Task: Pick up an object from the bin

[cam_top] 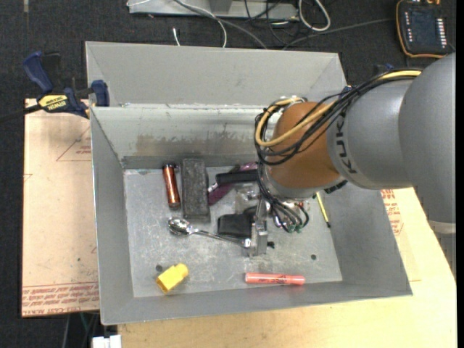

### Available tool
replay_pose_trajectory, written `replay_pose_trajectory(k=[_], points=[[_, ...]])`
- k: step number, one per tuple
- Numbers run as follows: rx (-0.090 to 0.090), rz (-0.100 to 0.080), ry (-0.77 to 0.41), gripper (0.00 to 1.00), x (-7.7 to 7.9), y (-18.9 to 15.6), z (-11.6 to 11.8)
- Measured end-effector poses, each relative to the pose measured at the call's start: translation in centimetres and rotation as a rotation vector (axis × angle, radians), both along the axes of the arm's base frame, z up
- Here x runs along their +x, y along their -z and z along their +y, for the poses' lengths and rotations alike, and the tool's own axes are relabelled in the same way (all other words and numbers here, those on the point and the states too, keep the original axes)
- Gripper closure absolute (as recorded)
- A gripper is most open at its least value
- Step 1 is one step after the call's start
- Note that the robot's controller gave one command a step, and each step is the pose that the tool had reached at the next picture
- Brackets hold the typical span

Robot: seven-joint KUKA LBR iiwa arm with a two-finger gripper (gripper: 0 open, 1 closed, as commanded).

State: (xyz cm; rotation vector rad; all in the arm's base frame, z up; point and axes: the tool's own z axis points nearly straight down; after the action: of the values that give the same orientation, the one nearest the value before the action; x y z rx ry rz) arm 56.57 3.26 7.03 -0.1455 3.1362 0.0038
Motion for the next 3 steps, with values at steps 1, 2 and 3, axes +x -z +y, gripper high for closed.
replay_pose_trajectory(k=[1, 2, 3], points=[[0.002, 0.0, -0.051, 0.0, 0.0, -0.03, -0.56], [0.002, -0.001, -0.014, 0.0, 0.04, -0.02, -0.06], [0.003, -0.003, -0.045, 1.0, 0.12, -0.16, -0.45]])
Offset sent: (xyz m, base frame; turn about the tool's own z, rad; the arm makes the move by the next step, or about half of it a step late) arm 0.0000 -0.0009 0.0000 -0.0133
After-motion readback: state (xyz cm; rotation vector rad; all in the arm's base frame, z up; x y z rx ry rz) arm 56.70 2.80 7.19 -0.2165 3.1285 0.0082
